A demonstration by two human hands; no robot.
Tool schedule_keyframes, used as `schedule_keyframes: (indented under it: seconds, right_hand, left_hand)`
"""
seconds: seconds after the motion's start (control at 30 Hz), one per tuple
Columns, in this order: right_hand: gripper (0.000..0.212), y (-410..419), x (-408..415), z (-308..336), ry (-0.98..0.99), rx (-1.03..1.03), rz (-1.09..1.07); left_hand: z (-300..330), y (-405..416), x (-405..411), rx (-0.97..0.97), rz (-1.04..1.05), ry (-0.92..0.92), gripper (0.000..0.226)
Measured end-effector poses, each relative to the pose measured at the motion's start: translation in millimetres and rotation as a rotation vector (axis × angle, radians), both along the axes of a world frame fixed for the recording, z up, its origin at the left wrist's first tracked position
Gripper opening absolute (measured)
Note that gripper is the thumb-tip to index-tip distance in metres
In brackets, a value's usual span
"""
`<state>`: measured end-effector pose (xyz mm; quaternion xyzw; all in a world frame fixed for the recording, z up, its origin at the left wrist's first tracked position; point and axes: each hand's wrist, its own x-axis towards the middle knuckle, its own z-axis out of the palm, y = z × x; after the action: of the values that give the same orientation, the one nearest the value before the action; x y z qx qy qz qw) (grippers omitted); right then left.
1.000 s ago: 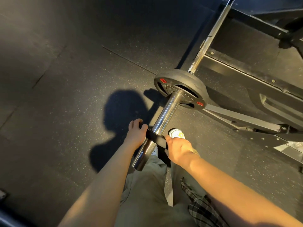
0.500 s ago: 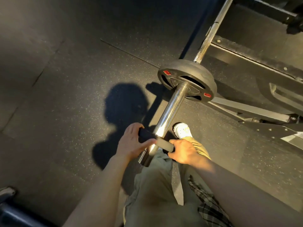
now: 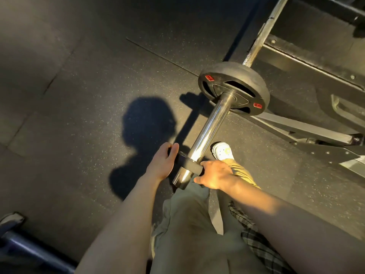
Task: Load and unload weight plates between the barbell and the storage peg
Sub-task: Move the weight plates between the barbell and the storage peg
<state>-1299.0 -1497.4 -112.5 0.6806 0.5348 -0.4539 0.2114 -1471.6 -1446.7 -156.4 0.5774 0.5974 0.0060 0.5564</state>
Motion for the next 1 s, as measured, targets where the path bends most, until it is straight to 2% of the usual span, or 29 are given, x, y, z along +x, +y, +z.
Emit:
schedule_keyframes:
  seconds: [0.17, 0.37, 0.43, 0.57, 0.67, 0.77, 0.8, 0.9, 0.97, 1.0]
  right_hand:
    - [0.052, -3, -14, 0, -0.039, -0.005, -0.024]
    - [0.052, 5, -15, -5, 0.043, -0.051, -0.105]
    - [0.049, -5, -14, -6, 0.105, -0.046, -0.205]
    - [0.063, -26, -13, -1, 0.094, -0.040, -0.284]
    - [0.066, -19, -11, 2, 0.119, -0.080, -0.227]
    - [0.063, -12, -20, 5, 0.118, -0.101, -0.164]
    - [0.062, -10, -23, 4, 0.118, -0.096, -0.166]
    - [0.052, -13, -28, -1, 0.152, -0.080, -0.213]
    - [0.044, -21, -26, -5, 0.165, -0.089, -0.228]
    - [0.045, -26, -25, -7, 0.164, -0.095, -0.213]
  left_hand:
    - [-5, 2, 1, -0.093, 0.094, -0.058, 0.016]
    - [-16, 16, 1, -0.272, 0.194, -0.042, 0.020]
    - [-10, 18, 2, -0.181, 0.079, 0.015, 0.021]
    - [-11, 4, -8, 0.177, -0.196, 0.122, 0.028]
    - [-19, -15, -18, 0.145, -0.094, 0.088, 0.028]
    - [-16, -8, -19, 0.045, 0.097, -0.012, 0.011]
    - [-14, -4, -19, 0.014, 0.122, -0.029, 0.018]
    - [-7, -1, -19, -0.061, 0.098, -0.015, 0.019]
    - [-10, -5, -23, 0.004, -0.024, 0.023, 0.017]
    - [-11, -10, -24, 0.063, -0.128, 0.082, 0.025]
